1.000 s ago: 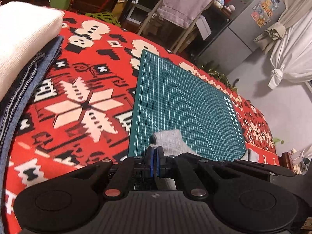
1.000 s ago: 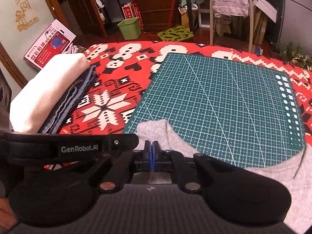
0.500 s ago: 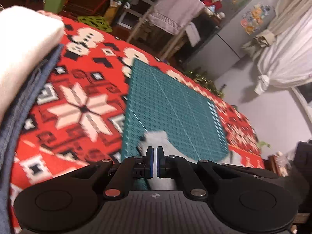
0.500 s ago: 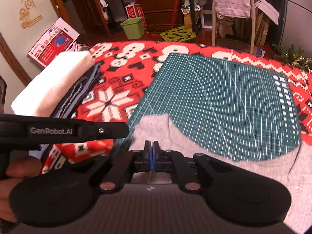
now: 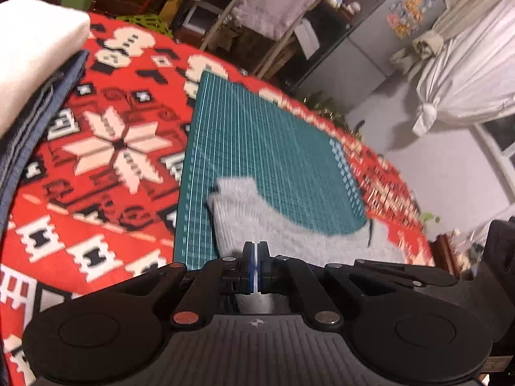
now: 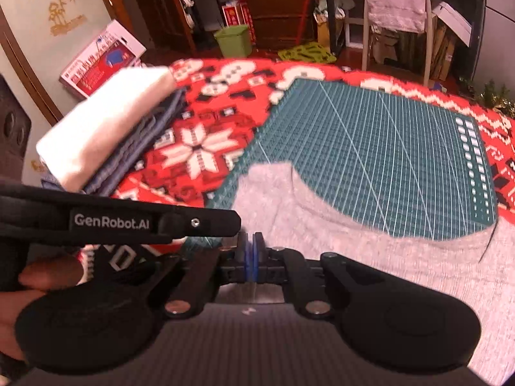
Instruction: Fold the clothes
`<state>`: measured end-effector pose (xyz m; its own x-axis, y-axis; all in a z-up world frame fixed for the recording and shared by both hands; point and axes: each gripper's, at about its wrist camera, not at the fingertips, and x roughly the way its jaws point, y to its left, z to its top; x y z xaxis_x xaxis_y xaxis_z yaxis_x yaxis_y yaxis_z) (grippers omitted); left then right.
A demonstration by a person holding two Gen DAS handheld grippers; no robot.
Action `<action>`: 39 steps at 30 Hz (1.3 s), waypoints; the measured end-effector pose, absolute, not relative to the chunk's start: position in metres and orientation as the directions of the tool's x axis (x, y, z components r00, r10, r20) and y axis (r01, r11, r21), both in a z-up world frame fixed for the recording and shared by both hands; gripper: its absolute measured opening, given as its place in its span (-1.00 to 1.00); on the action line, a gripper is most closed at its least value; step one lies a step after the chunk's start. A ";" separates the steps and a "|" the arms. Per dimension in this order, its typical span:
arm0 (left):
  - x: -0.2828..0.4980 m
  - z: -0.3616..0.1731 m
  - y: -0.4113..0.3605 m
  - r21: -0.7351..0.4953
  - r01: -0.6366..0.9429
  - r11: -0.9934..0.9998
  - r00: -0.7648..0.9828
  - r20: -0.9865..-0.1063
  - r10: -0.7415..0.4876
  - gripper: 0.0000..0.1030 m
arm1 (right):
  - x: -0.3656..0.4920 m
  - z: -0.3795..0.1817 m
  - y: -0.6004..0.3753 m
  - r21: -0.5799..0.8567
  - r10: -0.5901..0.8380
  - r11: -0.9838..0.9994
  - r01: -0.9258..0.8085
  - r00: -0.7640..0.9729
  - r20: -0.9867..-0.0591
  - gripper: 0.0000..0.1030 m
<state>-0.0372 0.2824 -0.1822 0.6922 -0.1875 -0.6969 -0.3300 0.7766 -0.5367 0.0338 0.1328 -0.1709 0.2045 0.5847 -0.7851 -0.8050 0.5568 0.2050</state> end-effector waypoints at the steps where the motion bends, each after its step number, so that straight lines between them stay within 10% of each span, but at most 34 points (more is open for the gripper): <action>1: -0.036 -0.186 0.280 -0.525 -0.337 0.782 0.682 -0.708 -0.182 -0.97 | 0.033 -0.174 0.132 0.204 0.581 0.560 -0.803 0.205 -0.787 -0.96; 39: -0.070 -0.186 0.231 -0.462 -0.295 0.836 0.612 -0.763 -0.206 -0.98 | -0.010 -0.173 0.073 0.182 0.580 0.521 -0.834 0.189 -0.793 -0.83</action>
